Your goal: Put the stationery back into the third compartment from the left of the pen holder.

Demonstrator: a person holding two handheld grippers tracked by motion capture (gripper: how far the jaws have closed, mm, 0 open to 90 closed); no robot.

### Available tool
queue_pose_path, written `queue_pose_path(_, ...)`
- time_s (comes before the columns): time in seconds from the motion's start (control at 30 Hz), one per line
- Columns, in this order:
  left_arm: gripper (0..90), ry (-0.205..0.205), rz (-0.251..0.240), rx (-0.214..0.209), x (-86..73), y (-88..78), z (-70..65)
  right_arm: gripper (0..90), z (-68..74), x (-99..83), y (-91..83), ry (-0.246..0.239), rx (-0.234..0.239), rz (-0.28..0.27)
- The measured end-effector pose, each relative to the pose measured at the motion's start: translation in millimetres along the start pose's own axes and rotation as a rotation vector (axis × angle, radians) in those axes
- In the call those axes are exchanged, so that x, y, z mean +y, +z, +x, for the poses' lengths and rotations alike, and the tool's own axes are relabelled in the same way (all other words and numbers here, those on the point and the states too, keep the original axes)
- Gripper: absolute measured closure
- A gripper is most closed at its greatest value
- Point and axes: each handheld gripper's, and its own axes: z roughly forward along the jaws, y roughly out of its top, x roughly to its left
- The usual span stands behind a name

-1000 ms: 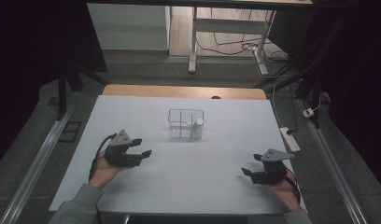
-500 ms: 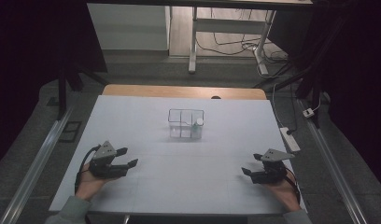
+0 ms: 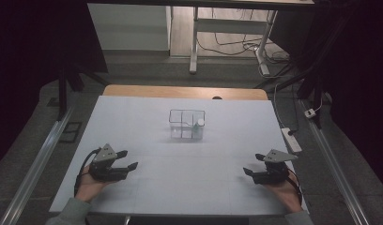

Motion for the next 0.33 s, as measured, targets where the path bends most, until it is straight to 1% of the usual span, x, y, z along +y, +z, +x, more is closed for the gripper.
queue_pose_path(0.17,34.3,-0.002,0.000,-0.002,-0.7,0.1,0.4,21.7,0.5,0.4,-1.0,-0.002,-0.008,-0.014)
queue_pose_path(0.23,34.3,-0.004,0.004,-0.002,-1.4,0.8,1.1,21.8,0.2,0.3,-1.4,0.004,-0.004,-0.020)
queue_pose_path(0.33,34.2,-0.002,0.007,0.002,-1.5,1.2,1.5,21.7,0.6,0.2,-0.7,0.001,-0.002,-0.014)
